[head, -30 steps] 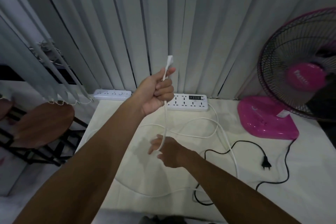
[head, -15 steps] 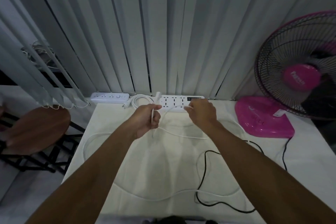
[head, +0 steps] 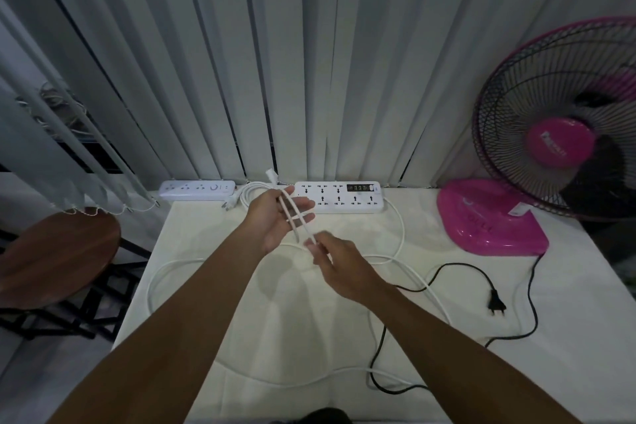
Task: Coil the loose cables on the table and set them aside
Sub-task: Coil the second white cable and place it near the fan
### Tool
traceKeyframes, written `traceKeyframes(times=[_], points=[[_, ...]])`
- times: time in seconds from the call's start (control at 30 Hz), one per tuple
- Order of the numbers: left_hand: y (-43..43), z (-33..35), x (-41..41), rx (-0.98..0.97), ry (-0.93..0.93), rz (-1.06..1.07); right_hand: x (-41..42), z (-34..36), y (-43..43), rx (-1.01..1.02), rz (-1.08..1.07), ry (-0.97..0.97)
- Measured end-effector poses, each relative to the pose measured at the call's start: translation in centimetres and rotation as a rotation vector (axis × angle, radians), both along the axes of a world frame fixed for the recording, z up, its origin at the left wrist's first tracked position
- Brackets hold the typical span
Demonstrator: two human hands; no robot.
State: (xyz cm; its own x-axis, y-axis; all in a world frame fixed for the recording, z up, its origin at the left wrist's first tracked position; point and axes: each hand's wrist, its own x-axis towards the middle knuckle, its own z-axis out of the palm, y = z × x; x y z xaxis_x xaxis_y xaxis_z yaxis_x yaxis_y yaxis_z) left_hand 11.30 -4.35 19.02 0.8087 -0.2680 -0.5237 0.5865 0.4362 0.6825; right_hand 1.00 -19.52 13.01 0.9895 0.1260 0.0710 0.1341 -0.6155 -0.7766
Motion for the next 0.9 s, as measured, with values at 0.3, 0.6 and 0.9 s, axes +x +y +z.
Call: traceKeyframes(times=[0.3, 0.6, 0.9], points=[[-1.7, 1.0, -0.6, 0.019, -0.019, -0.123, 1.0, -0.2, -0.6, -0.041, -0.070, 0.018], [-2.3, 2.8, -0.5, -0.094, -0.004, -0.200, 0.3, -5.2, -6.3, -0.619, 0.093, 0.275], [-1.2, 3.0, -1.1, 0.049, -0.094, -0.419, 2.1, -2.8, -10.1, -0.825, -0.268, 0.295]])
